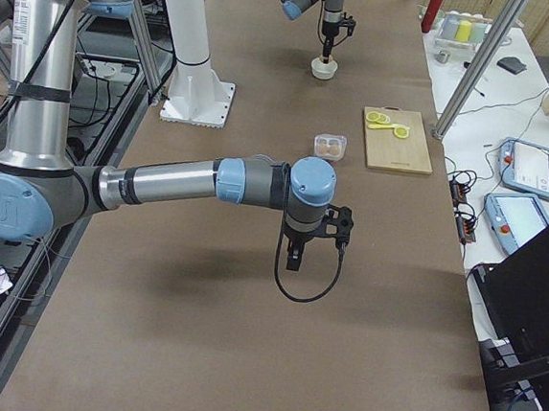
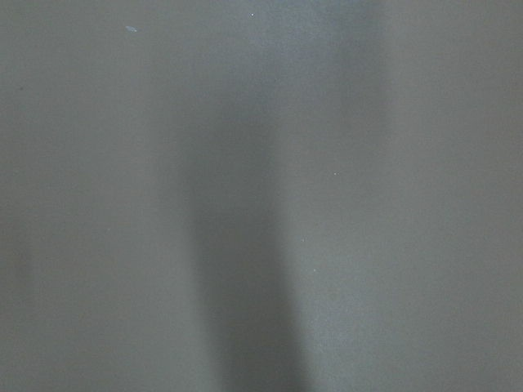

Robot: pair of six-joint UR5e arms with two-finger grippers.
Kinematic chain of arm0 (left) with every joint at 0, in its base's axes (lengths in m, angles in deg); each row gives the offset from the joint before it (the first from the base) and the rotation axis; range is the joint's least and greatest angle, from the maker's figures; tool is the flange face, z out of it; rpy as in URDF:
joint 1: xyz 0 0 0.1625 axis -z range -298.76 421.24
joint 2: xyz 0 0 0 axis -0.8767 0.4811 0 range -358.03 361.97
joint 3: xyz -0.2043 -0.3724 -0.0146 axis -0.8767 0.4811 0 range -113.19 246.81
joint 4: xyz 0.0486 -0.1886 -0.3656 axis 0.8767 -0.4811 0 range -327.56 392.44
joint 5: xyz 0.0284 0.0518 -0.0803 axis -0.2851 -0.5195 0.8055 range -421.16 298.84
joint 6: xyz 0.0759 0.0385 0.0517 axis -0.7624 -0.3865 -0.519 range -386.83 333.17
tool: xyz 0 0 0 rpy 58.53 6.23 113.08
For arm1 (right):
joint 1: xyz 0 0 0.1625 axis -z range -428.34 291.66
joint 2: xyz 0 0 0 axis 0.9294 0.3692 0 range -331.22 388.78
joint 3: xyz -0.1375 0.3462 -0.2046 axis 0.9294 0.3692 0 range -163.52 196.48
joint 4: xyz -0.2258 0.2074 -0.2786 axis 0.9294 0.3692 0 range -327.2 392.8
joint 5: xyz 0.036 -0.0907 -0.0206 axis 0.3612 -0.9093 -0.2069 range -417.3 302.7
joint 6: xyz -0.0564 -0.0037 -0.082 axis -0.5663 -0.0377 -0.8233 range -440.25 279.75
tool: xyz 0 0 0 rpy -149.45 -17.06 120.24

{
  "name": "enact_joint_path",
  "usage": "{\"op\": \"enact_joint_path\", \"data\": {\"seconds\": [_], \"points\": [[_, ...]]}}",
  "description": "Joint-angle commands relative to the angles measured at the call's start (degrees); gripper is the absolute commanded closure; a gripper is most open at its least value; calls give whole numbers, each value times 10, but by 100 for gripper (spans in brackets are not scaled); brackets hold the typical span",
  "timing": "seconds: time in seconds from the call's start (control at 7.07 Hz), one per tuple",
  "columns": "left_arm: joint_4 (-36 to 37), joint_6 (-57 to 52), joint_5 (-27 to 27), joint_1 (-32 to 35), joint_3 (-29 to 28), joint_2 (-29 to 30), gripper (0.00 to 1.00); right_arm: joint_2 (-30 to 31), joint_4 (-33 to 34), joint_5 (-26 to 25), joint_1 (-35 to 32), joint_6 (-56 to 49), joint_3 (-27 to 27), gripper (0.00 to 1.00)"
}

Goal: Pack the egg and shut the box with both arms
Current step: 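Lift the egg out of the bowl with the left gripper toward the egg box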

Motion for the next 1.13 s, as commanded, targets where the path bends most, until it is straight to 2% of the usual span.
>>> {"op": "enact_joint_path", "data": {"seconds": [0.0, 0.28, 0.57, 0.71, 0.99], "points": [[0, 88, 1, -2, 4, 35, 100, 0, 0, 0, 0, 0, -1, 0], [1, 141, 0, -11, -3, 67, 100, 0, 1, 0, 0, 0, -2, 0], [-4, 202, -3, -26, -35, 117, 100, 0, 1, 4, 0, 0, -1, 0], [-6, 205, -6, -39, -36, 120, 100, 0, 1, 4, 0, 0, -2, 0], [-17, 231, -9, -57, -74, 162, 100, 0, 1, 5, 0, 1, -3, 0]]}}
